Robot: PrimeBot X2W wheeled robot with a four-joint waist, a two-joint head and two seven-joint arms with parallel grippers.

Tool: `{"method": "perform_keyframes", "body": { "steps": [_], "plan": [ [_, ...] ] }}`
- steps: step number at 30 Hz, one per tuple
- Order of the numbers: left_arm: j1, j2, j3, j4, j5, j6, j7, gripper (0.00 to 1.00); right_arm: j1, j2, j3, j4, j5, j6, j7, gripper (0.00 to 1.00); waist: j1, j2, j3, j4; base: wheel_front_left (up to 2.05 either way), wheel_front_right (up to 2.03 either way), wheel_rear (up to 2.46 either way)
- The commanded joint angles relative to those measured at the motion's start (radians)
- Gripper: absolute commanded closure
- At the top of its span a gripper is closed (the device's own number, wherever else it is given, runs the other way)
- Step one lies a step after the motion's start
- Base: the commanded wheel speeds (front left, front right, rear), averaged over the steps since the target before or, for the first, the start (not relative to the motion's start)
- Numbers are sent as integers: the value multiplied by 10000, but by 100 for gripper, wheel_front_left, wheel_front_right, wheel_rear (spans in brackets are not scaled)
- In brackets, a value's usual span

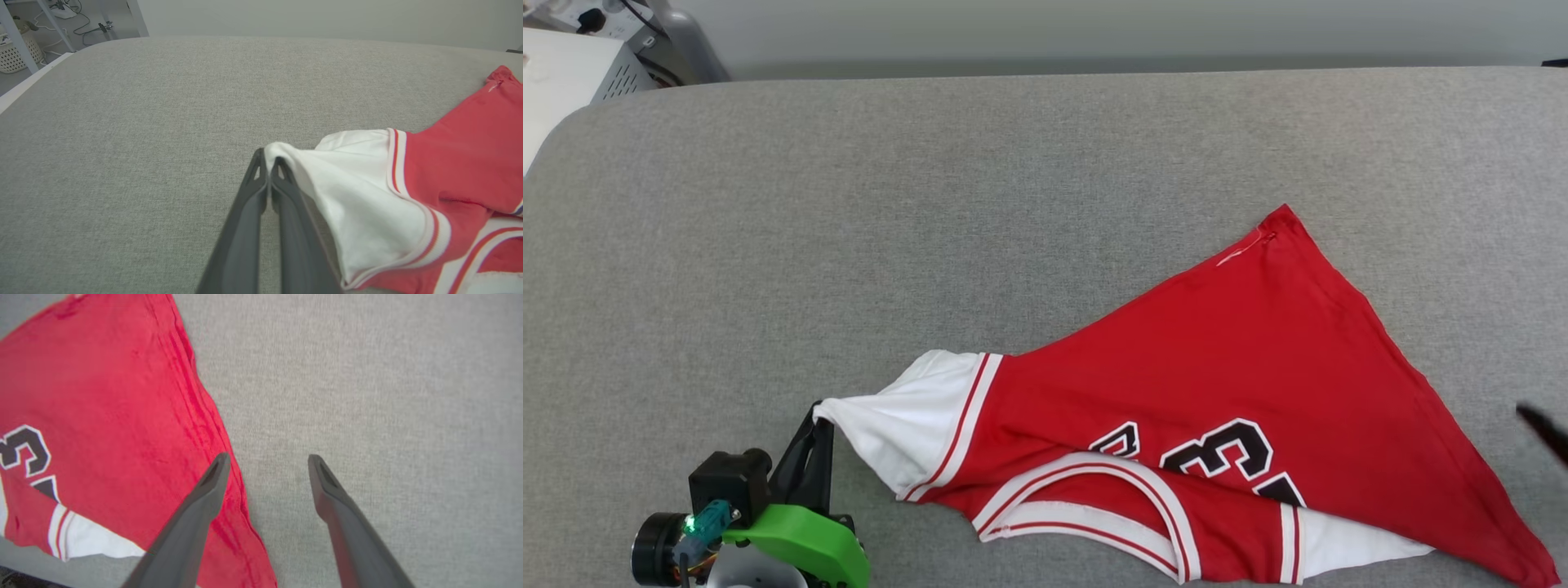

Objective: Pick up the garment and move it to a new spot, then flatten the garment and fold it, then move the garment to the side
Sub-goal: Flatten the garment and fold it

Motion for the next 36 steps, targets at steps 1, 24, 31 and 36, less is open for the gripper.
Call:
{"method": "perform_keyframes", "body": {
  "steps": [1,24,31,36],
  "plan": [
    [21,56,-8,-68,-13,77,12,100,-406,-40,-208,-366,-64,-7,-44,0,0,-1,80,82,0,0,0],
    [-2003,-688,-723,-446,823,-257,134,100,-7714,1366,2505,2240,-1253,-7,2855,0,0,-1,2352,1768,0,0,0],
    [-2310,-956,-736,-141,859,-401,58,100,-7918,1948,3595,4286,-1102,-7,2421,0,0,-1,2696,2043,0,0,0],
    [-2302,-1068,-692,138,846,-503,8,100,-7576,1858,4475,4780,-677,-7,2210,67,0,-1,2550,1987,0,0,0]
  ]
}}
